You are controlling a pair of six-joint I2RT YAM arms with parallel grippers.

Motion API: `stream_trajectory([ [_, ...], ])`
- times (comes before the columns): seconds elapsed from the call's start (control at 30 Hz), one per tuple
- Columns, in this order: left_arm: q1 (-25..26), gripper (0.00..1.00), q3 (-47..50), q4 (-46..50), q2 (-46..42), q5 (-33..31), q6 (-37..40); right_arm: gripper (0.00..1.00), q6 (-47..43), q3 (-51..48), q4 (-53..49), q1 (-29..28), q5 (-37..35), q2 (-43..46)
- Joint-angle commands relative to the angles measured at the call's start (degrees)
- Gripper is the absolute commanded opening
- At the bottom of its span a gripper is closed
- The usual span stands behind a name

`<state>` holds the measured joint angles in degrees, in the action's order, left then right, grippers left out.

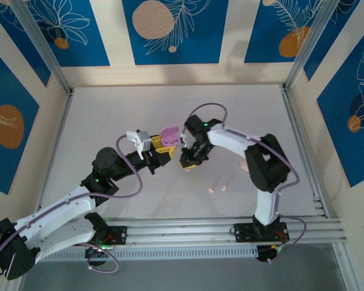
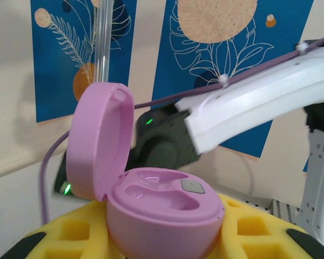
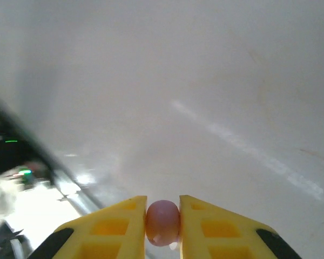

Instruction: Insert the wireless bluetooth earbuds into the charging case

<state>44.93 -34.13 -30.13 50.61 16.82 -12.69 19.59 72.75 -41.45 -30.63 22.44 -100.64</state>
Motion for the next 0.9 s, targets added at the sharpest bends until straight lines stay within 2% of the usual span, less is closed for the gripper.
stream_trajectory([
  [0.0,0.60,0.22,-0.94,1.38,-1.66,-0.98,2.39,0.22,6.47,-4.36,9.84,4.33,22.59,6.04],
  [0.07,0.59,0.22,-1.07,2.14,-1.83,-1.15,3.44,0.22,10.44,-7.40,16.28,6.52,30.52,8.96],
  [0.17,0.60,0.23,-1.31,3.03,-1.92,-1.33,4.79,0.22,16.34,-10.60,24.66,9.14,38.40,12.03],
  [0.33,0.59,0.23,-1.71,5.09,-1.91,-1.00,7.17,0.22,21.50,-12.72,30.90,11.96,44.86,14.56],
  [0.57,0.55,0.23,-2.38,9.84,-2.52,-1.36,11.07,0.22,23.62,-12.38,31.11,13.05,46.81,17.86],
  [0.87,0.59,0.23,-2.17,9.00,-1.25,-0.04,12.34,0.22,28.09,-11.29,31.05,13.23,44.38,22.16],
])
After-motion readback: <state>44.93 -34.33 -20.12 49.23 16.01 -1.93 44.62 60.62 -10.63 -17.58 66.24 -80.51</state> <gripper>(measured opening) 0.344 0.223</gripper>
